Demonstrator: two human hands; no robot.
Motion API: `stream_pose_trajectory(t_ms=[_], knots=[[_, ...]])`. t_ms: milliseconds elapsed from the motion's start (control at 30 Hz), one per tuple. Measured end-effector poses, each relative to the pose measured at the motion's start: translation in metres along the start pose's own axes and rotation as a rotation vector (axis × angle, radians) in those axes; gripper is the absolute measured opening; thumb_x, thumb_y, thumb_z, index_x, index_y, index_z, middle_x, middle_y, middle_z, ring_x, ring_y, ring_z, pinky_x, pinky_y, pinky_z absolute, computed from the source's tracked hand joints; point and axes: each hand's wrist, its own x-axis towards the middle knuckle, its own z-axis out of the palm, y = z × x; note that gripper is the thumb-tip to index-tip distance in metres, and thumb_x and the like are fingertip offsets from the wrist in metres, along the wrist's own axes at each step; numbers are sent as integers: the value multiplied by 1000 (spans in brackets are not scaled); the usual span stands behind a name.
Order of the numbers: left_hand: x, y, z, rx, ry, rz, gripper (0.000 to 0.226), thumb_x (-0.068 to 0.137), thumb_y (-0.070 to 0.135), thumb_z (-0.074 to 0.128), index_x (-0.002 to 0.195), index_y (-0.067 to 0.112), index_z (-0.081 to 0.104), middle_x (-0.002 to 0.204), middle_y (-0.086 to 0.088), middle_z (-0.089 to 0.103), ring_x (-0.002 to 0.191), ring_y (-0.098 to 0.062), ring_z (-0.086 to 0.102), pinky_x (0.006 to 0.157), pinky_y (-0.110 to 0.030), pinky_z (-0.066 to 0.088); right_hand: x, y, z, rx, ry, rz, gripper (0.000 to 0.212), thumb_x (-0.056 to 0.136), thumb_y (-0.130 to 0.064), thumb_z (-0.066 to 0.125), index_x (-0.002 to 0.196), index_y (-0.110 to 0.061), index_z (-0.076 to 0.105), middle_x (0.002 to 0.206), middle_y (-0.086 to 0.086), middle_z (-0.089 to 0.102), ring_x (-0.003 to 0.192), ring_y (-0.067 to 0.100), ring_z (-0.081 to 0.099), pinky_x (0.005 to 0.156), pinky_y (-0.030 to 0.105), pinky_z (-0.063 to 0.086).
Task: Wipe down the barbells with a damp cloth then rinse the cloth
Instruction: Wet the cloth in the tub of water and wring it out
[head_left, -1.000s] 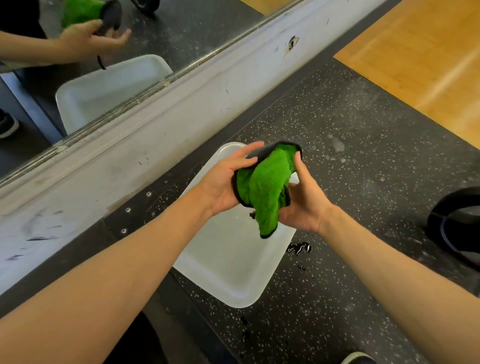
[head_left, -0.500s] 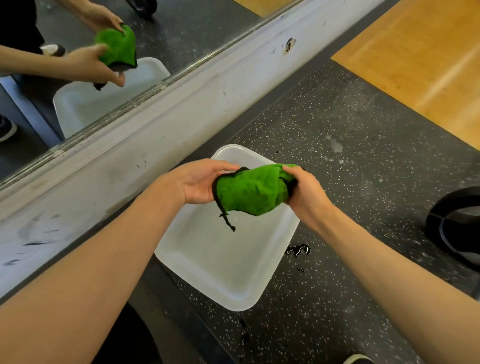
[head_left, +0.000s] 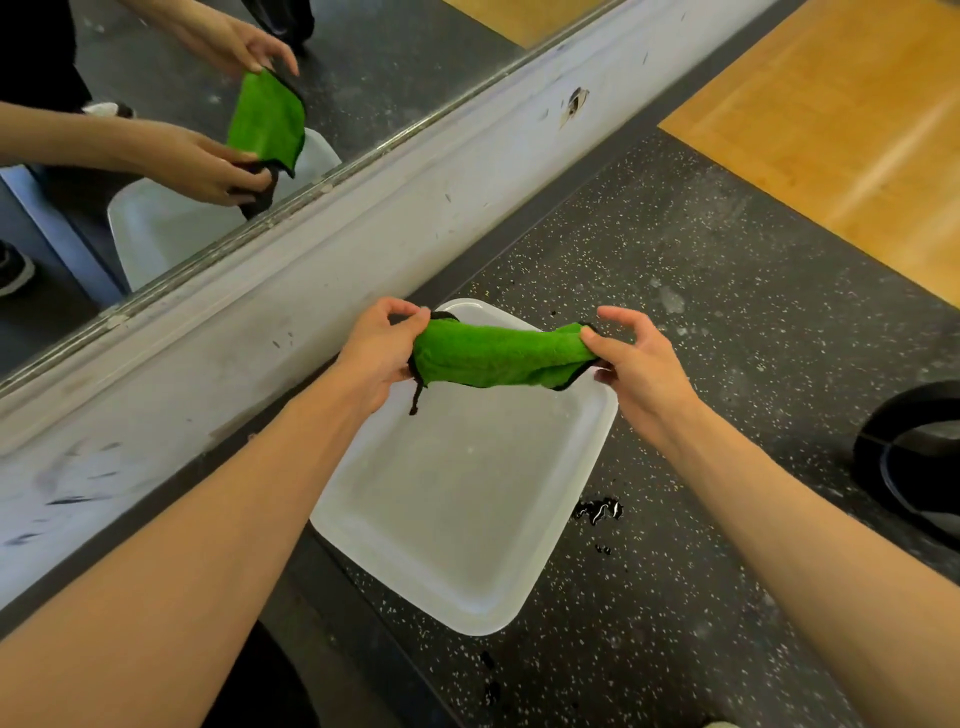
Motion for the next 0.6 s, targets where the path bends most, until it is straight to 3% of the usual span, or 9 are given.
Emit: stream_pose_trajectory(t_ms=[133, 200, 267, 333, 400, 533, 600], knots=[[-3, 5, 1, -190, -114, -54, 14, 106, 20, 50, 98, 20, 61, 92, -2, 60, 75, -19, 62, 67, -36, 57, -3, -4, 2, -16, 8, -140, 8, 98, -15, 66, 104, -18, 71, 81, 8, 74, 75, 19, 64, 72, 37, 52], [-3, 9, 1, -299, -202, -31, 13, 104, 16, 53, 100, 19, 65, 92, -3, 64, 75, -17, 66, 67, -33, 59, -2, -6, 3, -64, 29, -185, 9, 101, -18, 63, 101, -16, 72, 85, 8, 75, 77, 18, 67, 70, 36, 54], [-3, 11, -1, -308, -283, 60, 18, 93, -1, 63, 106, 11, 68, 99, -9, 70, 83, -18, 71, 75, -30, 60, 1, -10, 1, -97, 18, -190, 11, 99, -18, 66, 103, -12, 74, 89, 5, 76, 81, 14, 67, 71, 32, 53], [-1, 8, -2, -153, -279, 172, 39, 80, -18, 68, 112, 4, 67, 104, -14, 71, 89, -19, 71, 81, -29, 58, 2, -12, -3, -82, -67, -160, 23, 90, -7, 74, 113, -7, 72, 99, 12, 76, 90, 17, 70, 79, 30, 56], [-1, 3, -2, 46, -193, 275, 39, 76, -20, 71, 106, 6, 70, 99, -14, 70, 82, -14, 70, 80, -27, 57, 3, -13, -9, -172, -115, -181, 32, 84, 4, 76, 114, -5, 71, 99, 16, 75, 90, 22, 71, 83, 31, 59], [5, -3, -2, 266, -83, 422, 20, 83, 1, 78, 80, 19, 71, 80, -7, 65, 68, -16, 62, 71, -29, 53, 5, -15, -11, -393, -45, -302, 9, 91, -9, 74, 94, -16, 77, 81, 23, 66, 72, 19, 66, 67, 26, 58], [7, -4, -2, 482, -47, 539, 17, 86, 12, 78, 78, 24, 68, 94, 2, 55, 76, -8, 58, 75, -16, 47, 9, -15, -12, -508, -2, -364, 10, 94, -19, 72, 88, -26, 74, 86, 8, 65, 69, 11, 60, 64, 18, 50]])
